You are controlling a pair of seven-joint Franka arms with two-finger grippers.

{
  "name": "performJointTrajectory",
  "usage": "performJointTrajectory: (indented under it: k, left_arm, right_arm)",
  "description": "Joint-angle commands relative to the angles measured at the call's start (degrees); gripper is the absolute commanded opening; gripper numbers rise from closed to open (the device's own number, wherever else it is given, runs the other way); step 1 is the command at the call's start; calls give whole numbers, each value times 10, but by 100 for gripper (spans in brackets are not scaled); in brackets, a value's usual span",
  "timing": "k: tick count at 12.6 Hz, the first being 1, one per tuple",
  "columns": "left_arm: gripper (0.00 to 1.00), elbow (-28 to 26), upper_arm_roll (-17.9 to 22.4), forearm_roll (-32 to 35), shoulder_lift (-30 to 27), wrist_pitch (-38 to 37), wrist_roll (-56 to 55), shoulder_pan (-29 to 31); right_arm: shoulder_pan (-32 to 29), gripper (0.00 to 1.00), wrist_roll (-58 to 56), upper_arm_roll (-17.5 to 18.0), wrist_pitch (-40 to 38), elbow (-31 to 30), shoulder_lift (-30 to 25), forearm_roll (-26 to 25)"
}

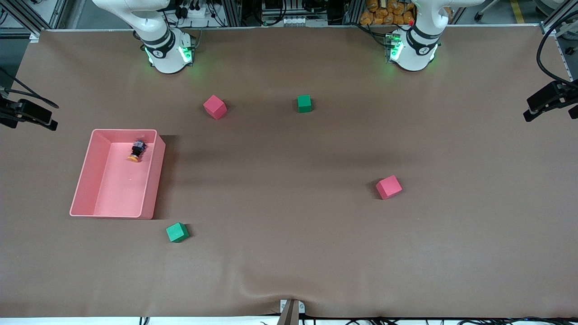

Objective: Place and upright button with both arms
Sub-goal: 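Reach the right gripper toward the yellow button in the pink tray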

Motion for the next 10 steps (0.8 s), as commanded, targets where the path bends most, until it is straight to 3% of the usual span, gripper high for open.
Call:
performJointTrajectory:
  k: [1, 6, 10]
  left_arm:
    - [100, 8, 1, -7, 0, -12, 15, 5]
    - [100, 10, 1, -5, 6, -12, 13, 5]
    - [100, 10, 0, -5, 5, -12, 12, 5]
  right_arm:
    - [-8, 100, 3, 9, -6, -1, -4, -1]
    - [-12, 100, 2, 8, 4, -24, -3, -3]
    - [-39, 100, 1, 8, 13, -103, -5, -5]
